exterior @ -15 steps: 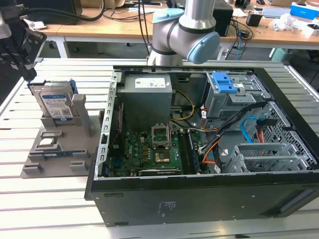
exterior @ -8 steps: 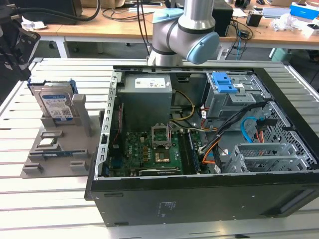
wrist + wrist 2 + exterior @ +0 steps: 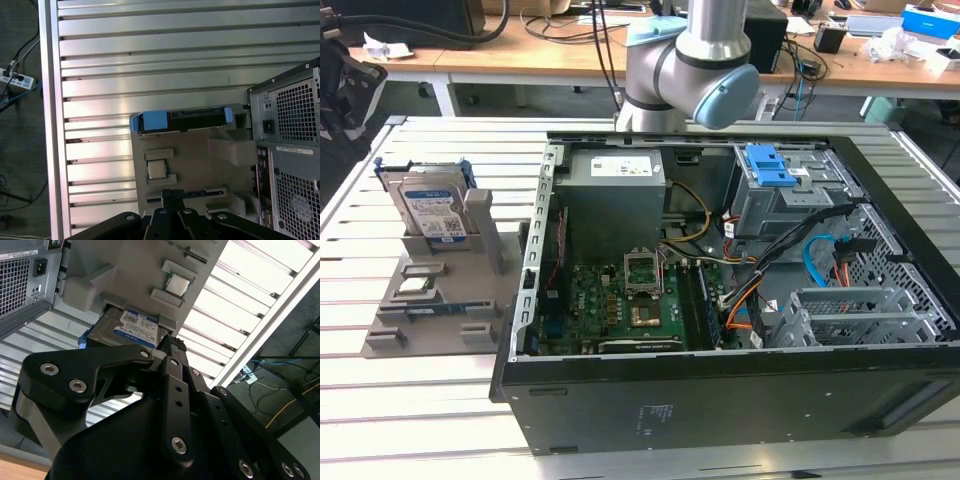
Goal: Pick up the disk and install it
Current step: 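Reach for the disk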
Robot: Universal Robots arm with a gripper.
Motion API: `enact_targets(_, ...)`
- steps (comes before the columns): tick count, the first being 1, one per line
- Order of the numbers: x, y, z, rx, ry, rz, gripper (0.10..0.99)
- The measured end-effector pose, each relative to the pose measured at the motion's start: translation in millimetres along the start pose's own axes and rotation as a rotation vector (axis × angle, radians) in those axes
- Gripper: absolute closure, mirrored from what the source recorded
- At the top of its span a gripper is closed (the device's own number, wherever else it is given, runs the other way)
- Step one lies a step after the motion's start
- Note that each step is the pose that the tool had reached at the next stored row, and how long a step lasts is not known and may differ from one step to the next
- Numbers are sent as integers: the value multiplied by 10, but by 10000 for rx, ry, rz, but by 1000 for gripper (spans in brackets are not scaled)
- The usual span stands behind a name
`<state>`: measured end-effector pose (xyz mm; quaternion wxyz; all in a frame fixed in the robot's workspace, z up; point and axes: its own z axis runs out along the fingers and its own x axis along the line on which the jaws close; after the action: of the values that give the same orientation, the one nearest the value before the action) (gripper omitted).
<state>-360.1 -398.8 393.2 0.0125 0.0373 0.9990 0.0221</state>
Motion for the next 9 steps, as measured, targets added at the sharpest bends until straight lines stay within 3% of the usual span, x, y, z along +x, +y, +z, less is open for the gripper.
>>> enact_targets(4,59,8,2,1,0,1,980)
enact_targets(7,119,75,6,7,0,2,980)
enact_targets(9,123,81,6,7,1,1,980)
